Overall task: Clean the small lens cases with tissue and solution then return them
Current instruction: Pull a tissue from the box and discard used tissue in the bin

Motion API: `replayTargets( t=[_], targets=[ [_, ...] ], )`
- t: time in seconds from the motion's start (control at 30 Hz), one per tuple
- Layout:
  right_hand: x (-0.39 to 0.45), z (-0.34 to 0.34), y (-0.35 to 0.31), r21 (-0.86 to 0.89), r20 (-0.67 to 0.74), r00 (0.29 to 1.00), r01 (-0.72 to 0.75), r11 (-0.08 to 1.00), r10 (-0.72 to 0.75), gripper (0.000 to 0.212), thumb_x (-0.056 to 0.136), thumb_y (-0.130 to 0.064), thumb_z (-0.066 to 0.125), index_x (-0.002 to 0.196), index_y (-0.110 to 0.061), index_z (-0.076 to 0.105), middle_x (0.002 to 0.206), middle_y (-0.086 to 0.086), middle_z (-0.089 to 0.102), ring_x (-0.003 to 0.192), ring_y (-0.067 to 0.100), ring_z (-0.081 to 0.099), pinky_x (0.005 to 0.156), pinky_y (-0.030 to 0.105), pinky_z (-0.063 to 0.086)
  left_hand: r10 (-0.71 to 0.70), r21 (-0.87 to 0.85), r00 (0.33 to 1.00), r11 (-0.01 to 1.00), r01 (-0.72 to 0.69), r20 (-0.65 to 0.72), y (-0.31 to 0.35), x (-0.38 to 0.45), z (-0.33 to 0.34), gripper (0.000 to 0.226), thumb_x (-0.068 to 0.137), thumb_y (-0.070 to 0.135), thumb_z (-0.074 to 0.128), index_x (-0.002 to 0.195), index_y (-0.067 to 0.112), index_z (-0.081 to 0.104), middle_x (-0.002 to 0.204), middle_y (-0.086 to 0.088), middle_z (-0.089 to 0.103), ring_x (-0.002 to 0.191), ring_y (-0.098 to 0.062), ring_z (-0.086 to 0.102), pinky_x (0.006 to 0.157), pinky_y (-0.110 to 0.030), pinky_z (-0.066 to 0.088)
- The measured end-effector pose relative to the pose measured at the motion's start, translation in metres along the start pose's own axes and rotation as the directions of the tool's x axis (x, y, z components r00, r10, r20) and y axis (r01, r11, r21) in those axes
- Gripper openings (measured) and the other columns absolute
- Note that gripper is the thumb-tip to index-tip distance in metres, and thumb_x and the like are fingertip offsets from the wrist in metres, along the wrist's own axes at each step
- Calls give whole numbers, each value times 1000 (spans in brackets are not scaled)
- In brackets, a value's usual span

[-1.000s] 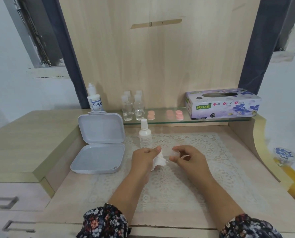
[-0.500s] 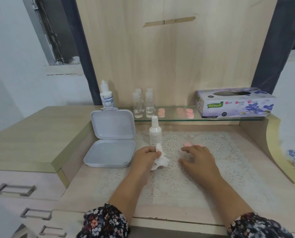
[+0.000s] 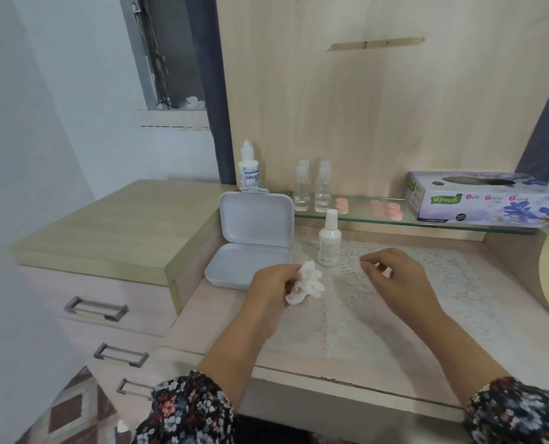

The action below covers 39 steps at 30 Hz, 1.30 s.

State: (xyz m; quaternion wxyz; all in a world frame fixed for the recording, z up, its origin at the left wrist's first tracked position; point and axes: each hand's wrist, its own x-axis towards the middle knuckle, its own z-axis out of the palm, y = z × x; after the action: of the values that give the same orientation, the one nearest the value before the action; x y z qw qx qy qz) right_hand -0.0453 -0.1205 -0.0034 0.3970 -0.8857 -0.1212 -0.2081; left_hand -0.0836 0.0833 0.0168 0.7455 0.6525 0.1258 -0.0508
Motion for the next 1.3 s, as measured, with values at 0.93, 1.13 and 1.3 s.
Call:
replayTargets(
  t=[0.93,1.13,1.3],
  targets=[
    [-111,241,-221,332,696,684,-35,943,-219,10,83,-15,64,79,-22,70,73,-2,66,72,18,63,65,33,51,-96,92,970,989,119,-222,-70,-104,-304,27,61,6,74,88,1,75,93,-19,71,88,-30,66,87,-42,50],
    [-154,294,-228,202,813,551,36,979,-188,15,81,-10,56,88,-16,67,91,2,65,87,18,60,76,33,51,-209,210,938,939,272,-277,-108,-117,-340,24,77,-10,61,76,8,77,86,-20,67,79,-26,55,74,-34,45],
    [-186,331,-222,77,931,366,-142,987,-20,22,81,-10,53,76,-28,65,92,-2,66,83,16,63,75,30,55,-309,385,867,801,459,-392,-141,-123,-354,21,81,-1,62,77,14,76,61,-1,59,50,-8,44,47,-15,38]
  ],
)
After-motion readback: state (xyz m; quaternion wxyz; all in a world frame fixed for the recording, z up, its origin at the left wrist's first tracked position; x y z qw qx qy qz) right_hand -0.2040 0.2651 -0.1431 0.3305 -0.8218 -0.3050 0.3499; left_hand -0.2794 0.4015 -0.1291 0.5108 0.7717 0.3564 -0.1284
